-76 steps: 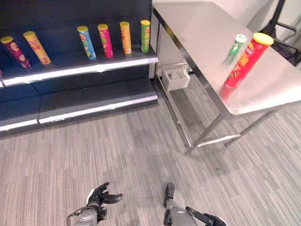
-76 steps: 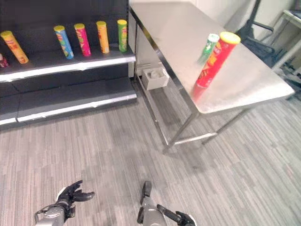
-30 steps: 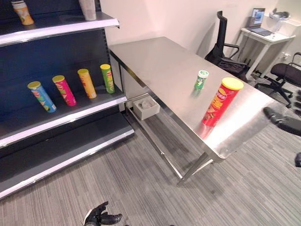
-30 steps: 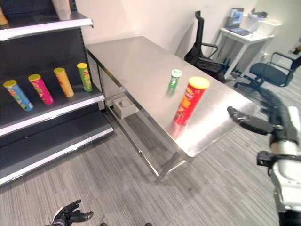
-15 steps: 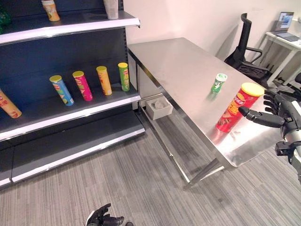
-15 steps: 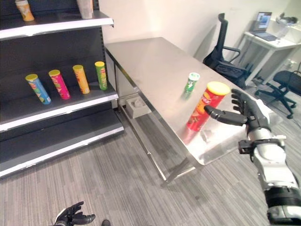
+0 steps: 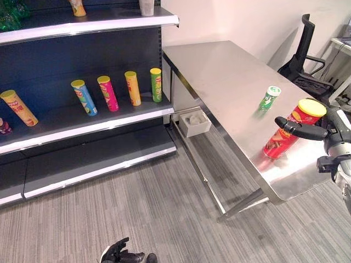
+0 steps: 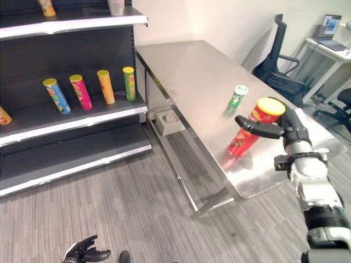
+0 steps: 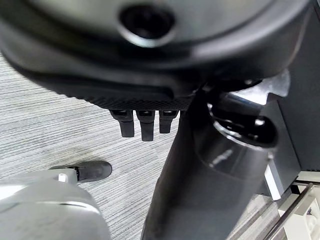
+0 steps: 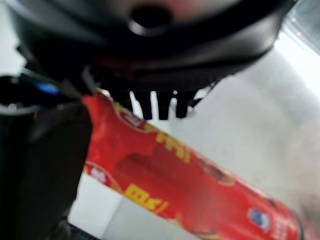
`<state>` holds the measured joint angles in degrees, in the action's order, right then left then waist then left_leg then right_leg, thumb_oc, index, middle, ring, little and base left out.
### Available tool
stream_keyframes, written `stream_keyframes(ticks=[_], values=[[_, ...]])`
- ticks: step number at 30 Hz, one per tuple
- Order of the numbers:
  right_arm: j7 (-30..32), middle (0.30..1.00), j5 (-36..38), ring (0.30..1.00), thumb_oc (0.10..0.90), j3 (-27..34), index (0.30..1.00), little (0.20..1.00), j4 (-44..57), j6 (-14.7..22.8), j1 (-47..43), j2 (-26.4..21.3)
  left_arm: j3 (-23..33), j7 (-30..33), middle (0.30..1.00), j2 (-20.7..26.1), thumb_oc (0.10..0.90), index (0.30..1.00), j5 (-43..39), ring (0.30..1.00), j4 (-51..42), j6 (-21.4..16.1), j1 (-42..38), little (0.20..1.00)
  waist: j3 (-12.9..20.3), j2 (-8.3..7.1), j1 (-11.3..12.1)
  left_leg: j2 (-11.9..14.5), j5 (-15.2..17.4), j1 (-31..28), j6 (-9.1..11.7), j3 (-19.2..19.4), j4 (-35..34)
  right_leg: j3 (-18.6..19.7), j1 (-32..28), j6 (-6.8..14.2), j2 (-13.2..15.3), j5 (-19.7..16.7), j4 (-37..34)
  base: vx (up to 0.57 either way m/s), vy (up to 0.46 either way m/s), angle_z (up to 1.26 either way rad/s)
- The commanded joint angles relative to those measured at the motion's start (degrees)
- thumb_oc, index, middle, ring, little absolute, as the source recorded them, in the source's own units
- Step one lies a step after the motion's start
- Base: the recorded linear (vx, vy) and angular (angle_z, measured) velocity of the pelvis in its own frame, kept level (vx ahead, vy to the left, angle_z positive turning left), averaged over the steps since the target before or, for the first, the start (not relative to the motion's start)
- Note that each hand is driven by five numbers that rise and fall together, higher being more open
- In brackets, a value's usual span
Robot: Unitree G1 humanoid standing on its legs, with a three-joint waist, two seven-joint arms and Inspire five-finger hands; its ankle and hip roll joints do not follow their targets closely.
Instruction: Put the goods on the table back onto the shelves and tidy them up.
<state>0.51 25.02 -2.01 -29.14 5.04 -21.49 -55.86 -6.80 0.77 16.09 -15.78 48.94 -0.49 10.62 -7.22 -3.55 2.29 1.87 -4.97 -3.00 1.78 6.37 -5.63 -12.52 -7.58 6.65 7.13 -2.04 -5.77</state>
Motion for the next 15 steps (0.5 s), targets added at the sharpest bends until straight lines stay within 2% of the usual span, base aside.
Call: stream_keyframes(ticks=[1,2,9,15], values=[[4.20,0.813,-0.92,0.813,0.742,-1.34,0.813,0.813,-0.74,4.15,-10.80,-8.18,-2.98,0.71,0.900,1.77,0.800,0.900,-0.78,0.900,-1.43,-3.94,-2.68,0.900,2.66,-1.50,2.03,3.01,4.23,-1.69,3.17,0.11,0.63,-1.80,-0.63,3.43,2.11,1.13,0.77,0.00,-0.002,0.05],[4.21,0.300,-0.99,0.300,0.400,-1.37,0.300,0.300,-0.89,4.10,-10.95,-8.38,-2.90,0.78,0.900,1.81,0.800,0.900,-0.79,0.900,-1.48,-3.94,-2.63,0.900,2.68,-1.55,2.02,3.00,4.27,-1.73,3.17,0.12,0.63,-1.82,-0.65,3.44,2.10,1.16,0.77,0.00,-0.003,0.04],[4.00,0.300,-1.03,0.300,0.400,-1.31,0.300,0.300,-0.55,3.85,-10.70,-9.27,-2.65,0.95,0.900,1.94,0.800,0.900,-0.74,0.900,-1.54,-3.93,-2.55,0.900,2.69,-1.69,1.97,2.98,4.46,-1.81,3.15,0.03,0.63,-2.02,-0.85,3.48,2.17,1.32,0.77,0.00,0.000,0.00],[4.96,0.300,-1.41,0.300,0.400,1.98,0.300,0.300,1.24,4.11,-8.10,-9.31,-1.92,1.14,0.900,1.96,0.800,0.900,-0.45,0.900,-1.62,-3.78,-2.68,0.900,2.76,-1.64,1.65,2.94,4.73,-2.11,3.07,-0.02,0.63,-2.00,-1.08,3.49,2.19,1.53,0.77,0.00,0.000,0.00]])
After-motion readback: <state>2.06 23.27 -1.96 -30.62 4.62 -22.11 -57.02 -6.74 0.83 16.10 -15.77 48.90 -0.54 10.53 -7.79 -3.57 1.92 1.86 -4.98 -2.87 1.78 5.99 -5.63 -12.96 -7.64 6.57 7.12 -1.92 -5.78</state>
